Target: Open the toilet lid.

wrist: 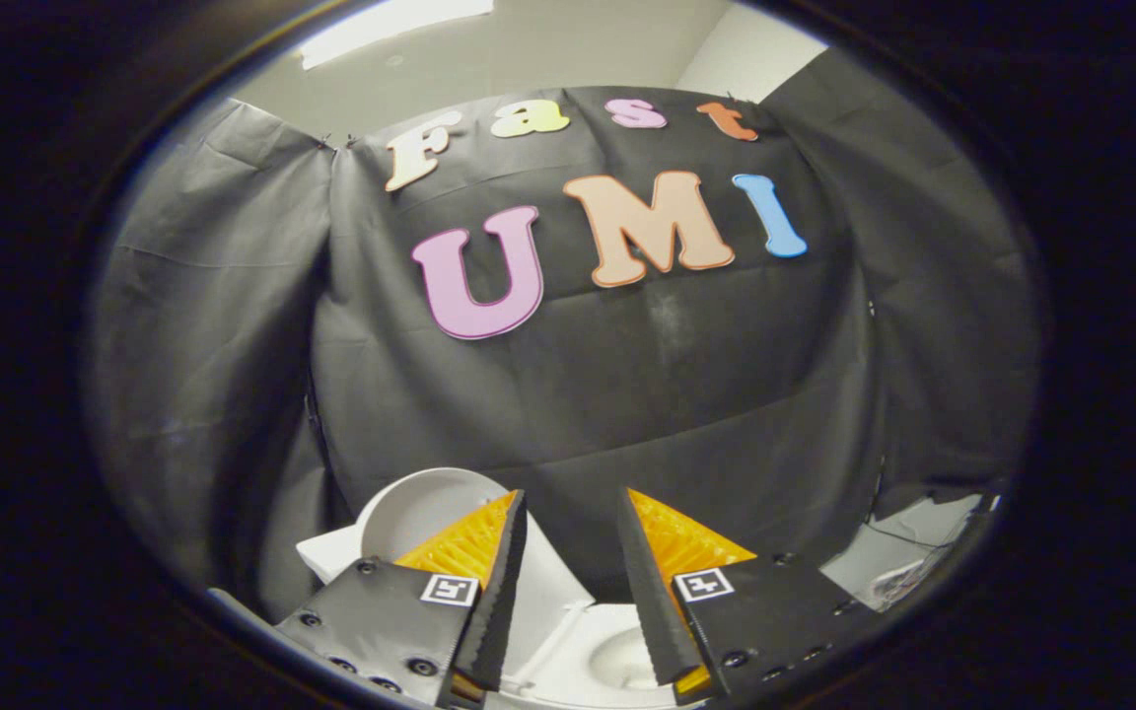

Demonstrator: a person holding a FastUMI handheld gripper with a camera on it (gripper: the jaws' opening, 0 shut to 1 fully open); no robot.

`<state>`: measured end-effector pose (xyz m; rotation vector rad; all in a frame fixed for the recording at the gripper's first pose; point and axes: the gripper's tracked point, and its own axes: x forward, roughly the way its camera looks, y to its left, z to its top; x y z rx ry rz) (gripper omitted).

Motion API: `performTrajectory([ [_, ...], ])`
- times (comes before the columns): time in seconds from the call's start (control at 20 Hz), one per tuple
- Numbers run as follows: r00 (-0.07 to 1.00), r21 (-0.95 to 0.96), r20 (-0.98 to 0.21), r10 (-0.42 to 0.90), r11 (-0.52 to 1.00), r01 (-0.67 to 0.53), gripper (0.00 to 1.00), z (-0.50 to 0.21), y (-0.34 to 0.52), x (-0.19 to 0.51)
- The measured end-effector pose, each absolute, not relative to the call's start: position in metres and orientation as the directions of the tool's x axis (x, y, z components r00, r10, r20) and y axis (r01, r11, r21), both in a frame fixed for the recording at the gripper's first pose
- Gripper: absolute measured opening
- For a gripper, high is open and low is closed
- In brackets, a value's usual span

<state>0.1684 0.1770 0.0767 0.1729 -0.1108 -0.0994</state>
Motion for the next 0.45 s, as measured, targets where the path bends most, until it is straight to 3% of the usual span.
performTrajectory([
  [0.2, 0.985, 0.116, 0.077, -0.152, 0.983, 0.143, 0.58, 0.073, 0.127, 0.135],
  [0.35, 0.989, 0.104, 0.115, -0.094, 0.991, 0.082, 0.58, 0.082, 0.112, 0.111],
  [0.45, 0.986, 0.077, 0.125, -0.110, 0.992, 0.101, 0.58, 0.081, 0.089, 0.097],
])
